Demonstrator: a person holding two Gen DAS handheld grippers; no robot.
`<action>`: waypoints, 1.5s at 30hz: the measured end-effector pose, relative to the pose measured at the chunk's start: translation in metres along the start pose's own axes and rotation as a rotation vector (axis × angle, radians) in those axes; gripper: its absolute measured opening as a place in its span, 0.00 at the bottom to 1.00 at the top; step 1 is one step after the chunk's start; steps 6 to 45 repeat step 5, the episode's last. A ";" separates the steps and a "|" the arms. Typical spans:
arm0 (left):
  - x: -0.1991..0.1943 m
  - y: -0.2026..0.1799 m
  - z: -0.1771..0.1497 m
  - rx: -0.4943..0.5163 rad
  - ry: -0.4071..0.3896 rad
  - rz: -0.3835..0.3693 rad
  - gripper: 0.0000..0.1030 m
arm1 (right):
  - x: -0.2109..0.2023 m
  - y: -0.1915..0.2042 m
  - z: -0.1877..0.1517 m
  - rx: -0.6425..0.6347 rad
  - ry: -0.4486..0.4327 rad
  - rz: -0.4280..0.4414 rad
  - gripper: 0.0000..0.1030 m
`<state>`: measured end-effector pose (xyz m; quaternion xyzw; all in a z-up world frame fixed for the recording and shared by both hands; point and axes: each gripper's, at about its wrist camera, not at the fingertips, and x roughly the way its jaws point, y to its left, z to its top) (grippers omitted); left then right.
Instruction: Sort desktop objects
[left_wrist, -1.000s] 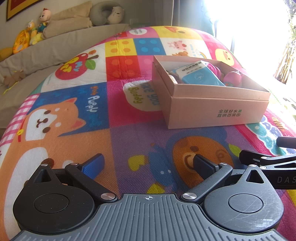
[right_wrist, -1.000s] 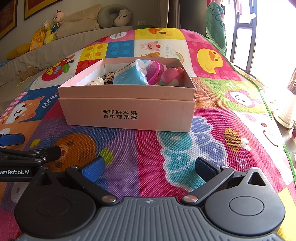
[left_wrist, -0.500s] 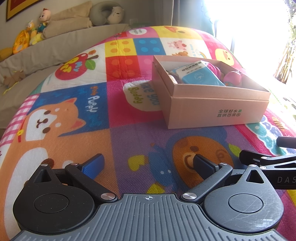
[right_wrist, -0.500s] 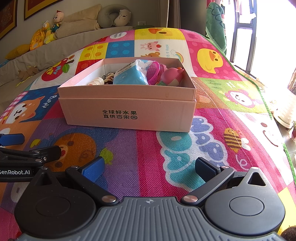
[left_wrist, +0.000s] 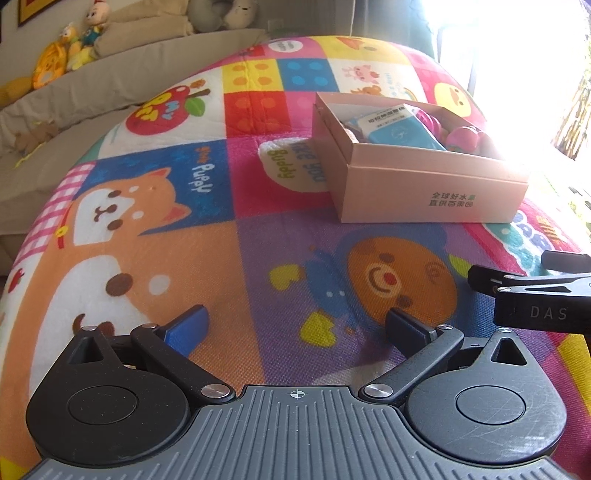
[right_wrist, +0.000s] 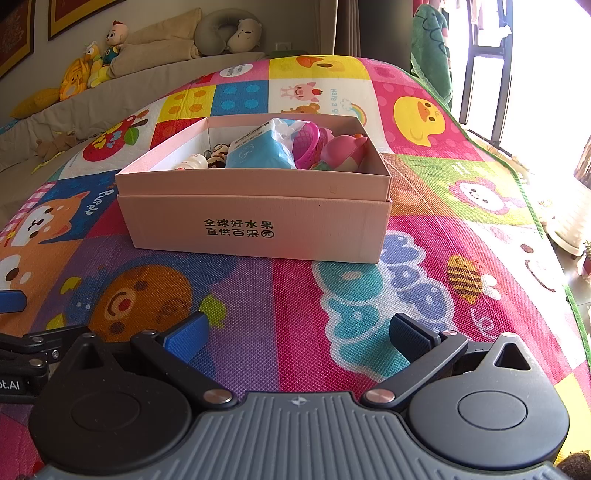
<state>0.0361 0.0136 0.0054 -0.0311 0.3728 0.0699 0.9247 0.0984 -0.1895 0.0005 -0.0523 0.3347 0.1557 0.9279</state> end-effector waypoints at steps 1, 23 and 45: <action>0.000 0.000 0.000 0.001 -0.001 0.001 1.00 | 0.000 0.000 0.000 0.000 0.000 0.000 1.00; -0.001 0.002 -0.001 0.000 -0.005 -0.006 1.00 | 0.000 0.000 0.000 0.000 0.000 0.000 1.00; -0.001 0.002 -0.001 0.000 -0.005 -0.006 1.00 | 0.000 0.000 0.000 0.000 0.000 0.000 1.00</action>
